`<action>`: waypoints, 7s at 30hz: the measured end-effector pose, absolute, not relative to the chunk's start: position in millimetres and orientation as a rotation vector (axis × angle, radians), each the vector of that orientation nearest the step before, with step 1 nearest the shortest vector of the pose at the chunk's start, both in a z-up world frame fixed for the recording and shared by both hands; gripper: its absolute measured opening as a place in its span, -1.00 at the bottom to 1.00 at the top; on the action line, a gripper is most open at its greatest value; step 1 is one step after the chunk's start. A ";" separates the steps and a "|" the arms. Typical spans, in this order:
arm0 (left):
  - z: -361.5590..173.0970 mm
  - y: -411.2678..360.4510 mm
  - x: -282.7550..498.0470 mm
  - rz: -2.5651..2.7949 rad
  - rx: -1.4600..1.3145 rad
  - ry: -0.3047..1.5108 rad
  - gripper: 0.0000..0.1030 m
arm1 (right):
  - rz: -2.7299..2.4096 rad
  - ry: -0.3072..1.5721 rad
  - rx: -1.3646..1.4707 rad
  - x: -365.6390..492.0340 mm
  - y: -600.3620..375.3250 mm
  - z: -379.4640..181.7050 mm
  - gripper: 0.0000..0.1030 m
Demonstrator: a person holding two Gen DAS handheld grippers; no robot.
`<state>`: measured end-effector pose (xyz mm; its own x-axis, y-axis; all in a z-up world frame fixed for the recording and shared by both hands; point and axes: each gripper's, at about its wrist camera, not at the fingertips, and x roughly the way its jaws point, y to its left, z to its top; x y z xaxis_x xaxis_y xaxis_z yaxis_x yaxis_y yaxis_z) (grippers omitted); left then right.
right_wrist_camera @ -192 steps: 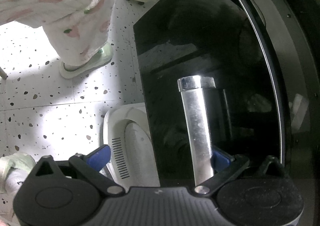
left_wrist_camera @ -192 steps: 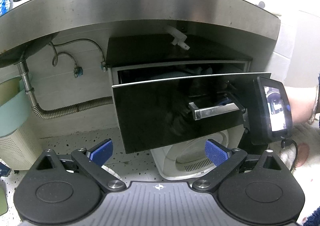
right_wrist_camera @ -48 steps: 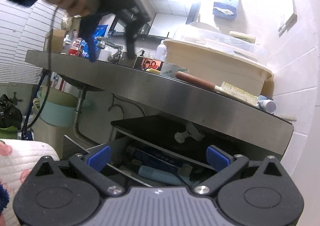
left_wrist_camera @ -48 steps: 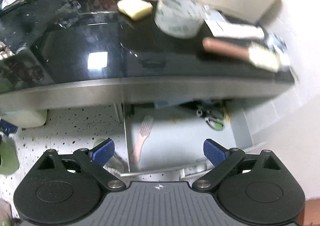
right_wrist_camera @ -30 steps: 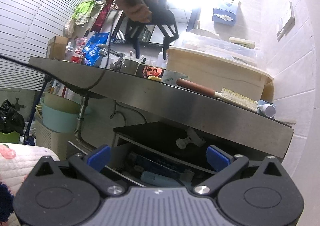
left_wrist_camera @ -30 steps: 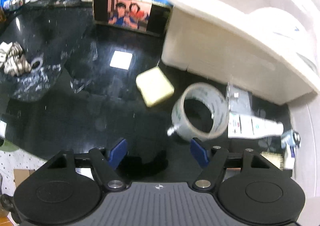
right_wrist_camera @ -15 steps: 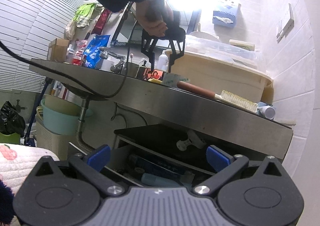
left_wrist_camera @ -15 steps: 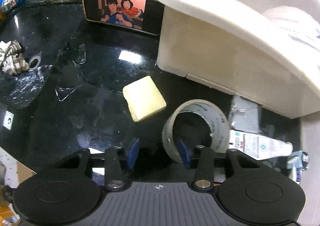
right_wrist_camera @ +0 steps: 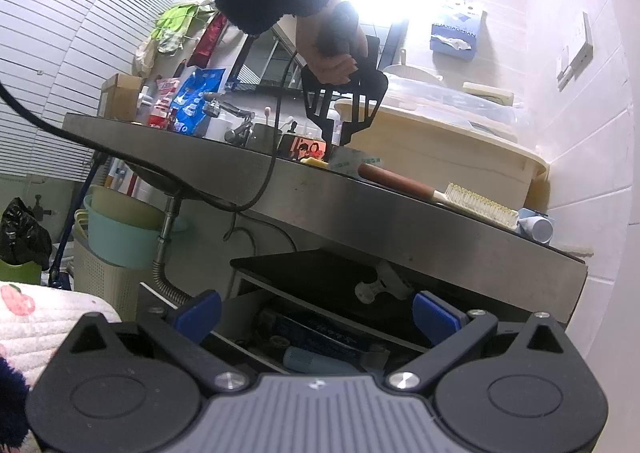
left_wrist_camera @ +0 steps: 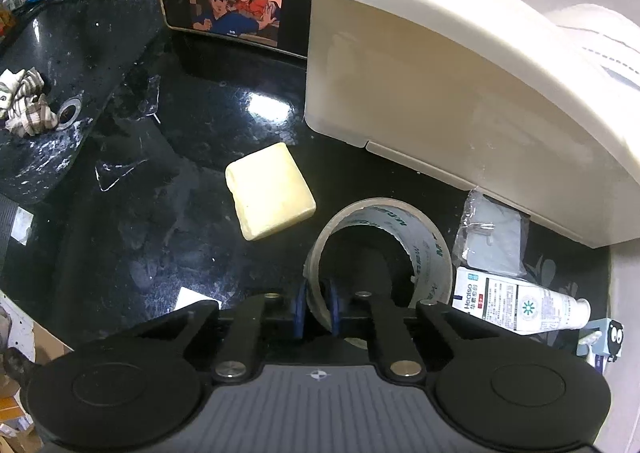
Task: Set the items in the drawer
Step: 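Close the left gripper on the rim of the clear tape roll, then lift the clear tape roll with the left gripper and lower it into the open drawer, then open the left gripper to release the tape roll onto the drawer bottom, then raise the left tool up out of the drawer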
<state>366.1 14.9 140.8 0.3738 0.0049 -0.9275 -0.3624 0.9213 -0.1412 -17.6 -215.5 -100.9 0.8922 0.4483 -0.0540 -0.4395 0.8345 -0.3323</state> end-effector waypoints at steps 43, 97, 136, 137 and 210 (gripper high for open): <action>156.3 -12.2 290.7 0.190 -0.046 1.052 -0.88 | 0.474 -0.013 -0.384 -16.2 -208.7 -104.4 1.00; -75.7 -28.0 203.3 -0.036 -0.017 1.052 -0.87 | 0.481 -0.015 -0.427 -18.8 -201.6 -105.6 1.00; -177.1 -78.4 289.0 -0.009 0.221 1.329 -0.86 | 0.467 0.003 -0.266 -8.8 -226.8 -97.8 1.00; -179.0 -79.3 289.8 -0.011 0.240 1.335 -0.87 | 0.467 0.003 -0.266 -8.9 -226.8 -97.9 1.00; -50.7 -49.3 167.2 -0.254 0.229 0.921 0.26 | 0.465 0.045 -0.320 -3.0 -216.8 -100.2 1.00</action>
<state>167.2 -49.3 -50.7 0.5790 -0.1179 -0.8067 0.3126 0.9460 0.0862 -3.0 -216.8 -100.2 0.8937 0.4336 -0.1149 -0.4476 0.8450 -0.2928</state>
